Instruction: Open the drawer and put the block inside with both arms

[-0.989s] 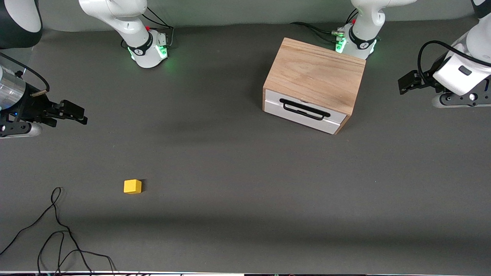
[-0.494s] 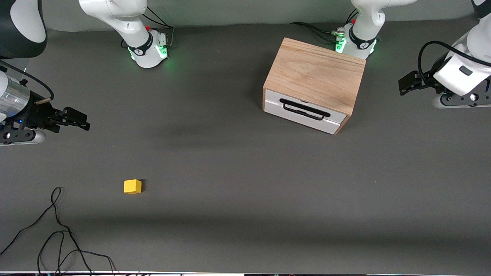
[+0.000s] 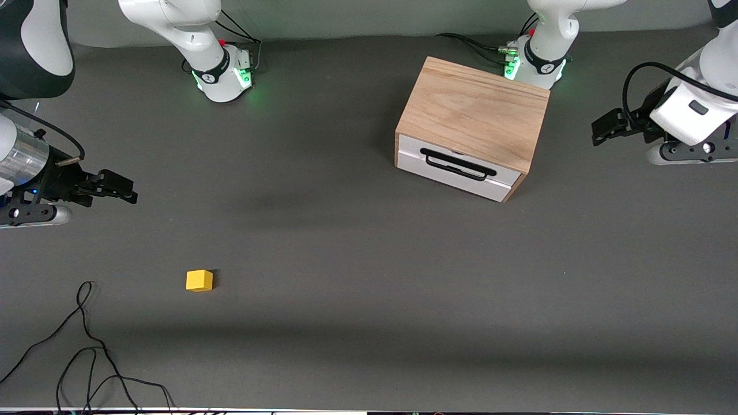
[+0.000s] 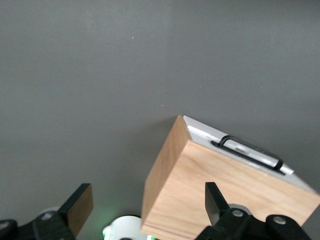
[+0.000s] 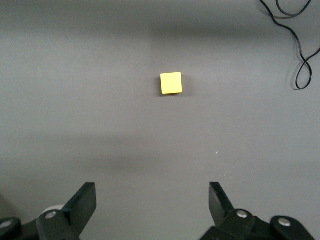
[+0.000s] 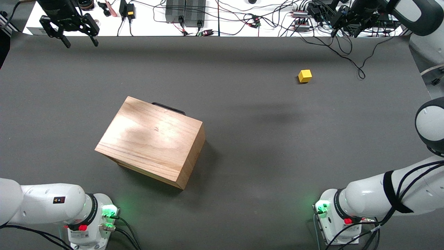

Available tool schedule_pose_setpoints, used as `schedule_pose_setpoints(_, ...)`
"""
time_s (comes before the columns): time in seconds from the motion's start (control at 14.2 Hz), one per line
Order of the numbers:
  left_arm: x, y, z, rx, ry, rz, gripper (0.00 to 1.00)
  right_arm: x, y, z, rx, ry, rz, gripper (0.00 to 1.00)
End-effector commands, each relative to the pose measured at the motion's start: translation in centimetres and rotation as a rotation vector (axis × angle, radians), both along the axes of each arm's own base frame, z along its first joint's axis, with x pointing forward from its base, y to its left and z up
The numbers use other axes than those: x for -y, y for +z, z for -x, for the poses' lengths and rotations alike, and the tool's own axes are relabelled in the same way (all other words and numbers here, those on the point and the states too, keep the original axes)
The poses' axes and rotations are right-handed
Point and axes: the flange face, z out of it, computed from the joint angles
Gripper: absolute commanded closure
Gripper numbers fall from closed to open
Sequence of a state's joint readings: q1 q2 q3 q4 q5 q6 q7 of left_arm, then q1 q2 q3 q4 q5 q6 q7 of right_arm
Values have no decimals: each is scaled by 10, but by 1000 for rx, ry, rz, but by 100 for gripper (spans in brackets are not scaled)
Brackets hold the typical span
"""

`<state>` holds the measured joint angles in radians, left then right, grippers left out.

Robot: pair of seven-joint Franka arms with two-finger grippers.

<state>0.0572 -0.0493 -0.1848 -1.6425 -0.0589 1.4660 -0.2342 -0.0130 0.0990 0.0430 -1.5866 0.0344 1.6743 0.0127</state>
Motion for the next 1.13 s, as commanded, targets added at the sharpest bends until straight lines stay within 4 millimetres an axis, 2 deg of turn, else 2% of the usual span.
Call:
schedule_pose_setpoints(0.0, 21, -5, 4, -13, 132, -6, 0, -2, 4, -12, 12, -19, -14, 0)
schedule_pose_setpoints(0.14, 47, -19, 3, -51, 300, -41, 0, -1, 4, -12, 12, -18, -13, 0)
schedule_pose_setpoints(0.35, 101, -54, 1, -113, 512, -113, 0, -4, 5, -12, 13, -15, -13, 0)
schedule_pose_setpoints(0.49, 117, -84, -9, -148, 634, -152, 0, -5, 5, -12, 13, -14, -13, 0)
schedule_pose_setpoints(0.64, 124, -130, -30, -200, 703, -144, 0, -6, 0, -15, 7, -14, -13, 0)
schedule_pose_setpoints(0.71, 128, -146, -38, -203, 718, -136, 0, -5, -1, -18, 8, -14, -14, 0)
schedule_pose_setpoints(0.92, 167, -178, -43, -183, 785, -138, 0, -5, -14, -36, -1, -15, -17, 0)
schedule_pose_setpoints(1.06, 181, -203, -49, -188, 849, -147, 0, -5, -19, -40, -5, -15, -17, 0)
